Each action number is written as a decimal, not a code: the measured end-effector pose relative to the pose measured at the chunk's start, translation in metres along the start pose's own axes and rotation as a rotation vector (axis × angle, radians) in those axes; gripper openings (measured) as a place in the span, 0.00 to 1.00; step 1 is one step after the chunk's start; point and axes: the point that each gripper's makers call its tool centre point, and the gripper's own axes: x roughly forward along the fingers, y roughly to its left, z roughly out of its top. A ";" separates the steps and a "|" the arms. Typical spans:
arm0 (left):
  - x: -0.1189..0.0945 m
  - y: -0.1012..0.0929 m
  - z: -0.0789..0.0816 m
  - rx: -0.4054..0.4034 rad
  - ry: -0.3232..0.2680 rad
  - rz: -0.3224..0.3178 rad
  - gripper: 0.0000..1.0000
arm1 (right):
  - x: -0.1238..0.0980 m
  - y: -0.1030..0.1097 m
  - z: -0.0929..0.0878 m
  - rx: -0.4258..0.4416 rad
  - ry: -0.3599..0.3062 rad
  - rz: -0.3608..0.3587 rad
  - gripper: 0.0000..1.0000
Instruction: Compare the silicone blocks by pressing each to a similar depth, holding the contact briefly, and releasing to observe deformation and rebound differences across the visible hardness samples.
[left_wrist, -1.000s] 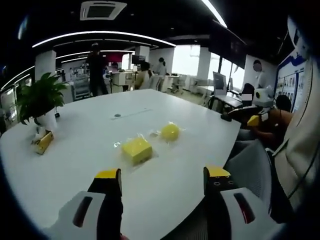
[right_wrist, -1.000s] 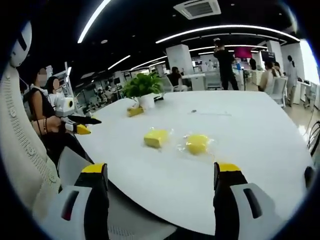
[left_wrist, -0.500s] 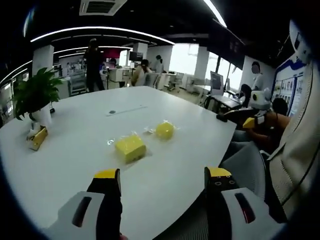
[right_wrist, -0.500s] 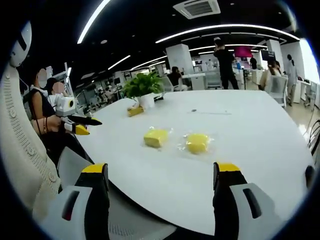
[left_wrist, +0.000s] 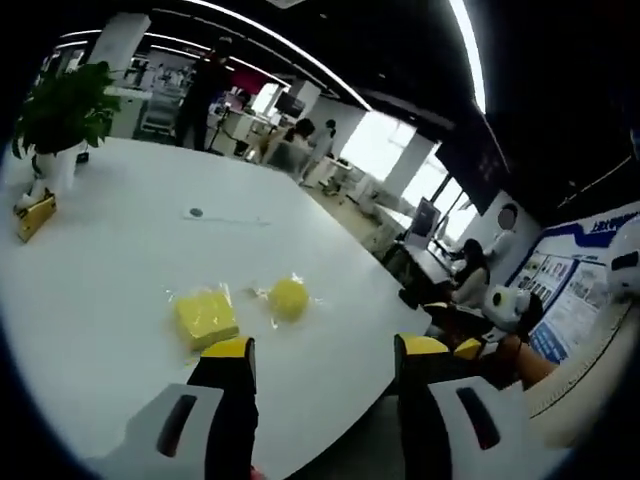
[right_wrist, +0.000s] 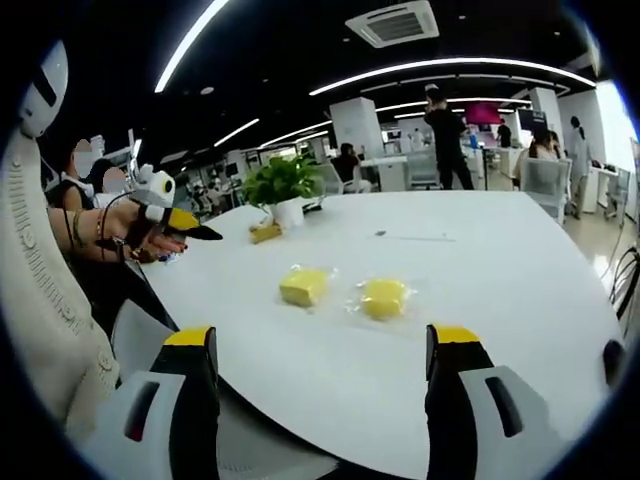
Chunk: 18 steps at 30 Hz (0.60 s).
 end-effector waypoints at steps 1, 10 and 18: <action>0.007 -0.001 0.007 -0.013 0.002 -0.002 0.59 | 0.000 -0.002 0.000 0.001 -0.001 -0.003 0.80; 0.059 -0.014 0.046 -0.056 0.021 -0.023 0.70 | 0.001 -0.017 0.000 0.021 -0.009 -0.020 0.80; 0.099 -0.023 0.068 -0.251 0.051 -0.087 0.67 | 0.004 -0.024 0.004 0.042 -0.007 -0.014 0.79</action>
